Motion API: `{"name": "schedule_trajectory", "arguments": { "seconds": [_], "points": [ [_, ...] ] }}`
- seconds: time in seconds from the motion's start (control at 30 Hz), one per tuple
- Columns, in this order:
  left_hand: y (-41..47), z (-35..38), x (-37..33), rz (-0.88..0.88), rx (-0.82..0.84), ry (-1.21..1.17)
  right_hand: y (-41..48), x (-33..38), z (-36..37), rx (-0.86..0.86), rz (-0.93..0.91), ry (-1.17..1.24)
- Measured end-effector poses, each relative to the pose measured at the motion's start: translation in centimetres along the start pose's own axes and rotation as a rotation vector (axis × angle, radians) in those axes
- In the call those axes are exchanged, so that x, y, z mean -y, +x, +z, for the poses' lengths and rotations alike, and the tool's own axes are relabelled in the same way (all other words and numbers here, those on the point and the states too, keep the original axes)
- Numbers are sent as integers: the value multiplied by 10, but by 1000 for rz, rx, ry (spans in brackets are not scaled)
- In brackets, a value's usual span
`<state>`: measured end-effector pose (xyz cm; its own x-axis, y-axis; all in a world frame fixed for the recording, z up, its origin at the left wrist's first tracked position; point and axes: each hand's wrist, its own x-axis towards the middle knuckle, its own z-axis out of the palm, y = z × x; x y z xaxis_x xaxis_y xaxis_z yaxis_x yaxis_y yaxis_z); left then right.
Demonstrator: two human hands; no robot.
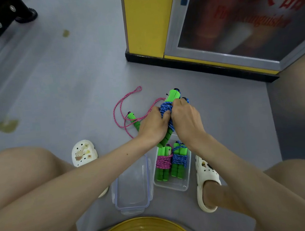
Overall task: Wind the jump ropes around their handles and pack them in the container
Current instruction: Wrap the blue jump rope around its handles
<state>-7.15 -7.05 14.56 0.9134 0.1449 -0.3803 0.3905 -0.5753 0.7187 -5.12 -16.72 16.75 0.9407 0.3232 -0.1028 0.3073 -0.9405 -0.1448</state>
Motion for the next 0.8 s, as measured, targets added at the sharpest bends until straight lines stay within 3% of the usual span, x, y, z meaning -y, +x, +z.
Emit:
{"name": "schedule_trajectory", "arguments": {
  "seconds": [0.2, 0.37, 0.67, 0.8],
  "points": [
    [-1, -3, 2, -10, 7, -20, 8, -8, -3, -55, 154, 367],
    [-2, 2, 5, -6, 11, 1, 7, -8, -2, 7, 123, 263],
    [1, 0, -5, 12, 31, 41, 1, -5, 1, -56, 62, 43],
    [5, -9, -2, -14, 42, 38, 9, -10, 4, -67, 56, 181]
  ]
}}
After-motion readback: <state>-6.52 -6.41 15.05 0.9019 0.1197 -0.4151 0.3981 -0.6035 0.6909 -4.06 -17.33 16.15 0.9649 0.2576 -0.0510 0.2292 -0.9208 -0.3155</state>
